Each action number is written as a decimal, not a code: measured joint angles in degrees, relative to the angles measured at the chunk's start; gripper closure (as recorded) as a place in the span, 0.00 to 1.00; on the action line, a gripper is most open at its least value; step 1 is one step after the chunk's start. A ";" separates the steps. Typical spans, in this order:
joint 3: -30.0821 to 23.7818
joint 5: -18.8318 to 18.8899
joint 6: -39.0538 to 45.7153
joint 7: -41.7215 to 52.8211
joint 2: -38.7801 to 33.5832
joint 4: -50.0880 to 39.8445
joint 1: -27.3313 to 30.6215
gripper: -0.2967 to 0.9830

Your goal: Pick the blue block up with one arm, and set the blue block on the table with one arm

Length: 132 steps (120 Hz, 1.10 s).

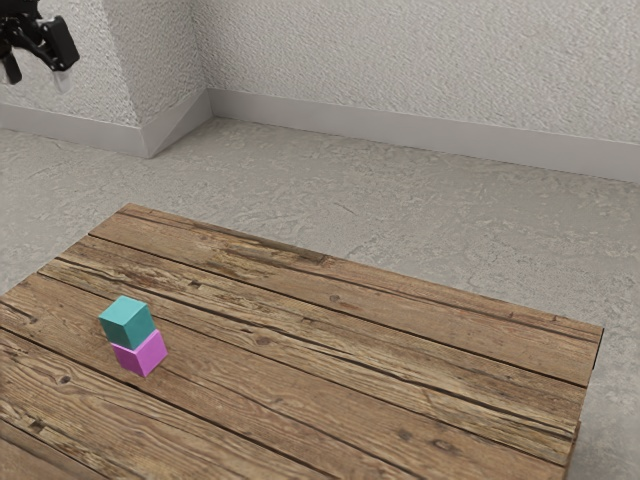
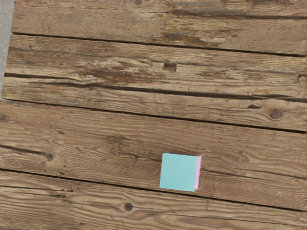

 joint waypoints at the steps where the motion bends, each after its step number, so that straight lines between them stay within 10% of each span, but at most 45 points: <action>1: -0.09 0.00 0.10 0.04 0.18 -0.03 -0.29 0.23; 132: -1.90 0.28 36.83 2.74 -10.16 -52.34 -2.18 0.23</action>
